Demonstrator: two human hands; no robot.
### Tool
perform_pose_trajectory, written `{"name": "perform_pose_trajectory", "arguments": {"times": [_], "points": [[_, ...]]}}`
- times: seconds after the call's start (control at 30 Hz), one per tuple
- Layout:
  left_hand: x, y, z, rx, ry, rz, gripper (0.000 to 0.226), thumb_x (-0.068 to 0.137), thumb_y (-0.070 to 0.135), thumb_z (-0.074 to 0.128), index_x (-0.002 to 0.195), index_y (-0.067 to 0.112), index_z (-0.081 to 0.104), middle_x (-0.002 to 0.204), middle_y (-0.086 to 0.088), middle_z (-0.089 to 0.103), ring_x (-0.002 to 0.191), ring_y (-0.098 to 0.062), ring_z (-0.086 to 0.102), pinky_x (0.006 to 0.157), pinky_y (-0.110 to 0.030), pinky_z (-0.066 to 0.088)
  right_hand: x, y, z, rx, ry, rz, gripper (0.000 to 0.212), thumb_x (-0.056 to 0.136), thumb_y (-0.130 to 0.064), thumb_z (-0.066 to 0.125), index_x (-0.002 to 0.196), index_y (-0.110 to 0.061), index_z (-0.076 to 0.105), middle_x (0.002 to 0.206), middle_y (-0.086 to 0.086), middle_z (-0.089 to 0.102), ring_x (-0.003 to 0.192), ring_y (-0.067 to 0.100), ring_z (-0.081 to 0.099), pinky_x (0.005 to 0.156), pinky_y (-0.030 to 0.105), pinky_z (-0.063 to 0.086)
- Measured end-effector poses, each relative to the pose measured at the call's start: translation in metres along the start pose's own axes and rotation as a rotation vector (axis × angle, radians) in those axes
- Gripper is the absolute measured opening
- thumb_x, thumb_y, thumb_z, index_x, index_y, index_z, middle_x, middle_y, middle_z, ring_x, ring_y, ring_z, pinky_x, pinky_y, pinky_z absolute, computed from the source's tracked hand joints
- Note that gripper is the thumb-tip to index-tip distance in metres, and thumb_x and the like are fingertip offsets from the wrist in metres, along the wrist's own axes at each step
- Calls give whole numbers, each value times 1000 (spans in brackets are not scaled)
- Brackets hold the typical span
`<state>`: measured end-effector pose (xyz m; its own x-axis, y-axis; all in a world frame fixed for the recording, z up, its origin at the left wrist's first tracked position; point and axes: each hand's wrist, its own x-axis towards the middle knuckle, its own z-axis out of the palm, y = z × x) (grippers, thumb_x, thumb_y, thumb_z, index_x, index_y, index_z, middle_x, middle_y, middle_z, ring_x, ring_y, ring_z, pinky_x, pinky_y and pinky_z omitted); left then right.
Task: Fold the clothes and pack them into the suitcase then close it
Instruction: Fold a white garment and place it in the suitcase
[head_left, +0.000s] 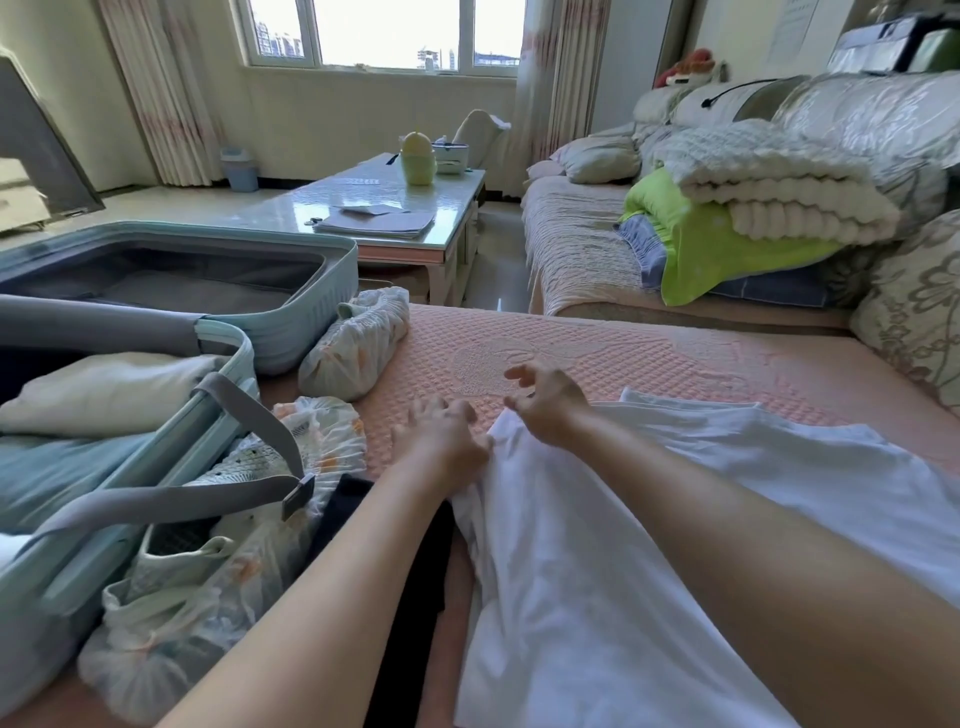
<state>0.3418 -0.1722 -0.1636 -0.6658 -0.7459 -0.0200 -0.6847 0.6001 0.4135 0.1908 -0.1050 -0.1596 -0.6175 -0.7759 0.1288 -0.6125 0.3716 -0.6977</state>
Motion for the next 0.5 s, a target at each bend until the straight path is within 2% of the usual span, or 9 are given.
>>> {"name": "perform_pose_trajectory", "arguments": {"times": [0.03,0.1,0.13,0.17,0.23,0.27,0.33,0.4,0.5], "points": [[0,-1,-3,20,-36,-42,51,94,43,47,141,27,44,152,-7,36,144,-27,23,114,-46,24,-9,1,2,-60,25,-56,28,93,-12,64,120,-19,66,118,3,62,106,19,62,98,30,46],[1,-4,-7,73,-121,-90,60,96,39,39,152,20,30,162,-11,17,149,-29,10,119,-48,17,-34,4,2,-138,237,-170,30,90,-9,59,117,-19,68,120,6,59,112,24,57,101,37,43],[1,-5,-8,105,-154,-91,62,95,41,39,151,16,31,161,-14,18,149,-31,11,119,-48,18,-48,6,4,-219,354,-204,29,89,-11,57,114,-20,68,118,6,60,111,26,56,99,39,42],[1,-7,-9,126,-175,-83,63,92,42,41,148,13,37,158,-17,24,147,-33,18,118,-47,23,-60,9,5,-311,371,-202,29,90,-18,54,115,-22,68,119,5,59,113,26,55,98,40,40],[-1,-7,-10,134,-186,-36,55,88,43,49,132,11,53,142,-18,48,133,-33,42,105,-39,39,-79,16,10,-459,84,-104,42,96,-40,41,134,-29,56,143,5,48,135,27,42,108,41,31],[-2,-5,-11,147,-185,-4,47,88,42,51,122,11,60,131,-17,58,122,-32,53,94,-35,45,-86,20,12,-495,-104,-52,52,99,-50,35,147,-32,42,158,4,33,147,24,27,116,43,22],[-8,3,-16,208,-192,44,37,93,37,49,111,10,65,118,-15,66,109,-31,60,82,-32,45,-93,23,6,-509,-283,-25,66,99,-57,37,158,-33,20,168,1,8,154,19,6,124,43,7],[-13,16,-24,218,-199,63,35,100,29,44,116,5,63,121,-16,65,111,-32,60,85,-34,45,-98,18,-8,-401,-246,-45,66,99,-50,46,158,-30,25,167,3,13,154,19,11,124,38,10],[-22,50,-40,32,-189,82,34,104,27,43,115,1,63,107,-13,65,101,-29,62,79,-33,47,-115,6,-39,-8,-150,21,57,90,-39,57,145,-27,51,144,-1,54,137,18,45,111,33,36]]}}
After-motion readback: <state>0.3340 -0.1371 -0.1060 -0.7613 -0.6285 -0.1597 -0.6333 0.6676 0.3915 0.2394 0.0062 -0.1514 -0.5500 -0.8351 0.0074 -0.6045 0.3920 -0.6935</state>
